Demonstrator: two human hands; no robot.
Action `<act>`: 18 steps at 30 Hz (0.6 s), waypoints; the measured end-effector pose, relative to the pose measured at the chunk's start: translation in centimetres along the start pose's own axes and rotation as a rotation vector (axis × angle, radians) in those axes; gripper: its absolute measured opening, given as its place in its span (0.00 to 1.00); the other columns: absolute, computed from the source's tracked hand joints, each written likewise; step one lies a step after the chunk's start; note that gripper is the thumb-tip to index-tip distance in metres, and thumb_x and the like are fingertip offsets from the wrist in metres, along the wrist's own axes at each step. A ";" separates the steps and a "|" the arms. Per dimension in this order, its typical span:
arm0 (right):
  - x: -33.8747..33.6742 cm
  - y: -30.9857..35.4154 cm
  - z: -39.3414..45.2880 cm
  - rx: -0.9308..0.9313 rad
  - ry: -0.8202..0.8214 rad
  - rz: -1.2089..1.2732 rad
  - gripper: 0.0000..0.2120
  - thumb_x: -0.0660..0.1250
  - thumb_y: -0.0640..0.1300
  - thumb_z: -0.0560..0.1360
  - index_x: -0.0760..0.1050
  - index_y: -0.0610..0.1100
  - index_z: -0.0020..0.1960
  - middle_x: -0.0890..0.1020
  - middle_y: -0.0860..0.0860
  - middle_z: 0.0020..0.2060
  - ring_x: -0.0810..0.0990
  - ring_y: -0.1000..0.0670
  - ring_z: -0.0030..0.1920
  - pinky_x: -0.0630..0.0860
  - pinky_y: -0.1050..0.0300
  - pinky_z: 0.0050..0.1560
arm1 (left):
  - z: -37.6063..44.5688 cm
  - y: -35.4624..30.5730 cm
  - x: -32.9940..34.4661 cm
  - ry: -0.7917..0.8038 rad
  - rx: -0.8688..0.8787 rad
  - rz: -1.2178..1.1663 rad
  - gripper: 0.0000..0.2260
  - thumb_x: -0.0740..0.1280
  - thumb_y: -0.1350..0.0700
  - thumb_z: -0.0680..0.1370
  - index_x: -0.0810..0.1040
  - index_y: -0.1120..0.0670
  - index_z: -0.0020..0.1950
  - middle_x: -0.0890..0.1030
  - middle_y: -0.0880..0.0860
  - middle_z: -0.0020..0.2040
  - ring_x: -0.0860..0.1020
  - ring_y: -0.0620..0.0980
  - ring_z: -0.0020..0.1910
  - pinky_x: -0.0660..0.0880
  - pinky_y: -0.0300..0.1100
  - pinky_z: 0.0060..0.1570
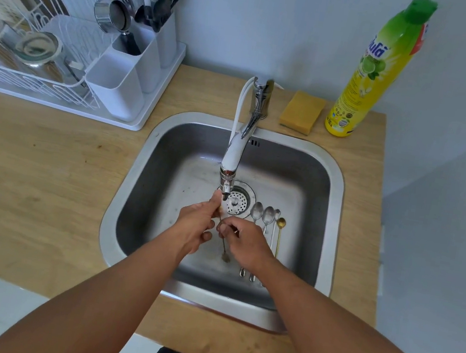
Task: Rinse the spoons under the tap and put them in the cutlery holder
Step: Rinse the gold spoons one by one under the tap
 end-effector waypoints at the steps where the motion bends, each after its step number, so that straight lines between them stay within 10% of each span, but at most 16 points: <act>1: 0.0 -0.1 0.0 0.003 -0.005 -0.002 0.09 0.65 0.49 0.82 0.82 0.52 0.47 0.85 0.55 0.43 0.83 0.51 0.45 0.79 0.51 0.50 | 0.1 0.0 0.0 -0.006 0.003 0.011 0.13 0.74 0.44 0.76 0.84 0.52 0.40 0.79 0.48 0.32 0.68 0.44 0.25 0.63 0.38 0.24; 8: -0.6 -0.7 0.1 0.047 -0.008 0.051 0.10 0.65 0.47 0.83 0.81 0.53 0.46 0.85 0.54 0.43 0.81 0.55 0.43 0.78 0.54 0.48 | -0.3 0.3 -0.4 0.132 0.070 0.033 0.10 0.74 0.55 0.79 0.86 0.54 0.60 0.85 0.51 0.47 0.69 0.42 0.27 0.67 0.37 0.24; 14: -0.5 -0.6 -0.1 0.060 0.021 0.007 0.10 0.65 0.51 0.83 0.82 0.51 0.46 0.85 0.56 0.43 0.82 0.53 0.45 0.80 0.46 0.54 | -1.3 0.1 0.1 -0.005 0.148 0.123 0.10 0.82 0.51 0.71 0.87 0.50 0.50 0.81 0.43 0.33 0.72 0.43 0.31 0.71 0.40 0.34; 18: -0.2 0.2 -0.2 0.063 -0.030 -0.105 0.09 0.65 0.56 0.81 0.82 0.54 0.50 0.85 0.59 0.45 0.82 0.54 0.46 0.80 0.50 0.51 | -1.4 -0.1 0.8 -0.155 0.199 0.061 0.08 0.82 0.52 0.71 0.87 0.51 0.46 0.87 0.47 0.42 0.78 0.43 0.37 0.78 0.42 0.43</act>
Point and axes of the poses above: each hand's wrist, its own z-axis towards the middle knuckle, its own x-axis out of the palm, y = z × x, the point moved 1 cm from there along z, towards the middle knuckle
